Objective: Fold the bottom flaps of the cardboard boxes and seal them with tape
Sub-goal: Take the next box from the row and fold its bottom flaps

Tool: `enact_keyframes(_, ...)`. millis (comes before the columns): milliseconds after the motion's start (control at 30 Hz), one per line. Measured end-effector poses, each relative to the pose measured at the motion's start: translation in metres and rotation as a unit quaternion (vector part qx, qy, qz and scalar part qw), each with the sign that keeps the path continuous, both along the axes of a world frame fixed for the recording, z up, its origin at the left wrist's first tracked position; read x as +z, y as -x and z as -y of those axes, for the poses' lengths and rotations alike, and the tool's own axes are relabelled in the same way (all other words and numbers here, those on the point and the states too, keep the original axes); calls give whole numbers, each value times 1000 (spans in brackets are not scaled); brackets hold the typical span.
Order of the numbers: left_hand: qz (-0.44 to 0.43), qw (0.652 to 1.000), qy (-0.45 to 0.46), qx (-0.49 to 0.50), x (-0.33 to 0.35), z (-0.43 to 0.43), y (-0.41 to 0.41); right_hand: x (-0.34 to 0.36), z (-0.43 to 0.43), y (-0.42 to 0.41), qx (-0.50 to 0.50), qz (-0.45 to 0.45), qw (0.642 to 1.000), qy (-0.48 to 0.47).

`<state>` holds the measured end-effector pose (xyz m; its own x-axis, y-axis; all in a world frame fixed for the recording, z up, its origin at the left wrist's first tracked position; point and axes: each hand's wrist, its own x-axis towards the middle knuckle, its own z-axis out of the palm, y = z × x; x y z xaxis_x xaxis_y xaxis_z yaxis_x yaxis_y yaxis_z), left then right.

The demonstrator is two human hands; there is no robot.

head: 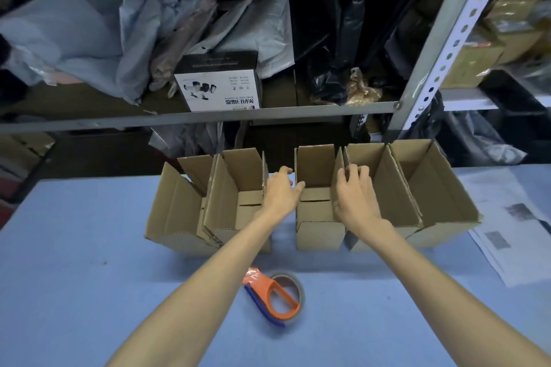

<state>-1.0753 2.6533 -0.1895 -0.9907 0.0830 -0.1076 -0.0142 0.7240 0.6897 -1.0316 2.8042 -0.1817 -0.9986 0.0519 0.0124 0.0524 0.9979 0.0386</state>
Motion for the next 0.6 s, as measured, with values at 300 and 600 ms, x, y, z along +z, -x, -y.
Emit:
enact_keyframes(300,-102,986,69,-114,33,111,-39,19,12,-22,-2,-75,985,155)
enact_keyframes(600,-73,979,123,-143,2,146,-86,-2,85,-81,96,-82,963,237)
